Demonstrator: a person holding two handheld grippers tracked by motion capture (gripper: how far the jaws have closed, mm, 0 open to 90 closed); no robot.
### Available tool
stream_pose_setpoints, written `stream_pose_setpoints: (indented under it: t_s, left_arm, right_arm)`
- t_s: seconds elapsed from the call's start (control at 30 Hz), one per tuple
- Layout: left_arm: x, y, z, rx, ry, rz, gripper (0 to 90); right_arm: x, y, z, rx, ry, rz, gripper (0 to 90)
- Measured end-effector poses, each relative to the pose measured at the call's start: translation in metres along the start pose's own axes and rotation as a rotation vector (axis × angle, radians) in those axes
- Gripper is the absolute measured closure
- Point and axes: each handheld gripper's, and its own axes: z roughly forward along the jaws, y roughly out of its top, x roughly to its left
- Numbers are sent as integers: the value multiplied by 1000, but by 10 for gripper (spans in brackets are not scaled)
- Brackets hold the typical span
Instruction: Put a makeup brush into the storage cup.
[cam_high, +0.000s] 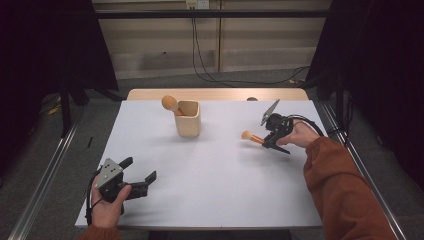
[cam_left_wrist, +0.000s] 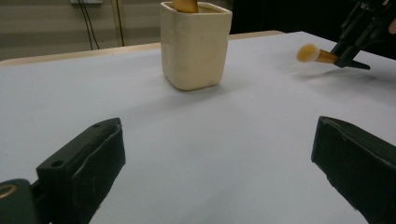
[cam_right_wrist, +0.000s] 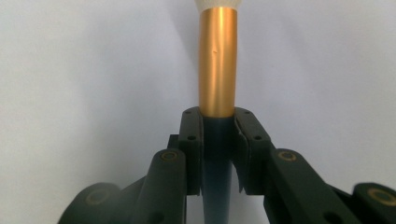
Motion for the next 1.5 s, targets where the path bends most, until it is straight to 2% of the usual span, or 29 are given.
stream_pose_setpoints:
  t_s: [0.07,0.2,0.27,0.33,0.43,0.53,0.7,0.83,0.93,1.07,1.2,1.43,1.5]
  left_arm:
    - [0,0,0,1,0,0,29]
    - [0,0,1,3,-4,0,30]
    - [0,0,1,5,-7,3,30]
    - [0,0,1,7,-5,2,30]
    - [0,0,1,6,-4,-1,30]
    - [-1,0,1,6,-4,4,30]
    - [-1,0,1,8,-6,7,30]
    - [-1,0,0,4,-4,4,30]
    - [-1,0,0,4,-2,4,30]
    - [-1,0,0,4,0,6,30]
    - [-1,0,0,4,-1,5,30]
    - [-1,0,0,5,-3,5,30]
    - [-1,0,0,4,-3,5,30]
  right_arm:
    - [0,-1,-5,-38,18,32,759]
    - [0,-4,-10,-89,18,83,758]
    - [1,-6,-11,-119,5,102,758]
    - [4,-9,-10,-134,-42,125,758]
    - [7,-16,-11,-168,-69,170,758]
    - [10,-21,-14,-208,-73,189,758]
    - [16,-27,-18,-332,-64,194,758]
    - [20,-27,-18,-385,-52,200,758]
    - [24,-27,-18,-423,-61,207,758]
    - [29,-29,-22,-467,-113,241,758]
    - [33,-32,-26,-519,-137,255,758]
    - [37,-41,-26,-623,-119,276,757]
    - [38,-42,-25,-638,-116,278,758]
